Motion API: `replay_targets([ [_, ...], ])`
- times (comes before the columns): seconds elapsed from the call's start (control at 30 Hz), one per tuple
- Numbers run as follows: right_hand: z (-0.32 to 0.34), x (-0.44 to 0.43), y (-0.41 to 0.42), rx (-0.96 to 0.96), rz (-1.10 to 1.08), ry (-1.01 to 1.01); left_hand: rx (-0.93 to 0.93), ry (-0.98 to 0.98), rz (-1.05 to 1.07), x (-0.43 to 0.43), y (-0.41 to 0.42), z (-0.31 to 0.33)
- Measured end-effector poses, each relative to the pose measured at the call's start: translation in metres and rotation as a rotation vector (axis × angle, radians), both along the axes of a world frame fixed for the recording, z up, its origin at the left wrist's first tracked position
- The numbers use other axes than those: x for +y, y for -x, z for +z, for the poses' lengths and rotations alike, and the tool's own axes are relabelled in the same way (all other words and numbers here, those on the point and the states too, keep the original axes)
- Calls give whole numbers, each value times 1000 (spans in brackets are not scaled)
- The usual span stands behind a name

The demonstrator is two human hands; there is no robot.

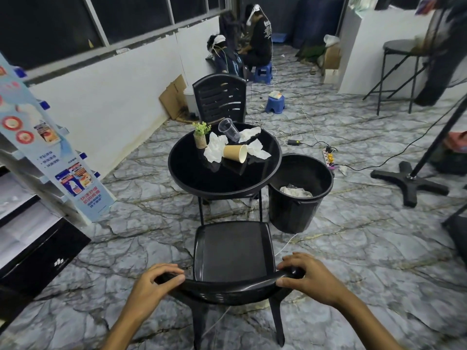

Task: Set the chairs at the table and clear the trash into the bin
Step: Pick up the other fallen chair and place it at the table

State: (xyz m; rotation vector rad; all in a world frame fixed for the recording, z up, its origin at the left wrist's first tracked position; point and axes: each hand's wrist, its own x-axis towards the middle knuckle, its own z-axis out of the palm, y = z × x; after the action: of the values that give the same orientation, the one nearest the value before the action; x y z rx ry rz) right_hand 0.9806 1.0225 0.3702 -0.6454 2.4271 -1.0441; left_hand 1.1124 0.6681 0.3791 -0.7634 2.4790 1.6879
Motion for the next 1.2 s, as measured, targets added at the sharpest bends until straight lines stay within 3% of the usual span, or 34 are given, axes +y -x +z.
replay_targets([
  [0.3, 19, 58, 19, 15, -17, 39, 91, 182, -37, 81, 30, 19],
  [0.73, 68, 222, 111, 130, -50, 34, 95, 139, -128, 260, 118, 53],
  [1.2, 70, 281, 278, 173, -38, 40, 151, 111, -117, 313, 275, 44],
])
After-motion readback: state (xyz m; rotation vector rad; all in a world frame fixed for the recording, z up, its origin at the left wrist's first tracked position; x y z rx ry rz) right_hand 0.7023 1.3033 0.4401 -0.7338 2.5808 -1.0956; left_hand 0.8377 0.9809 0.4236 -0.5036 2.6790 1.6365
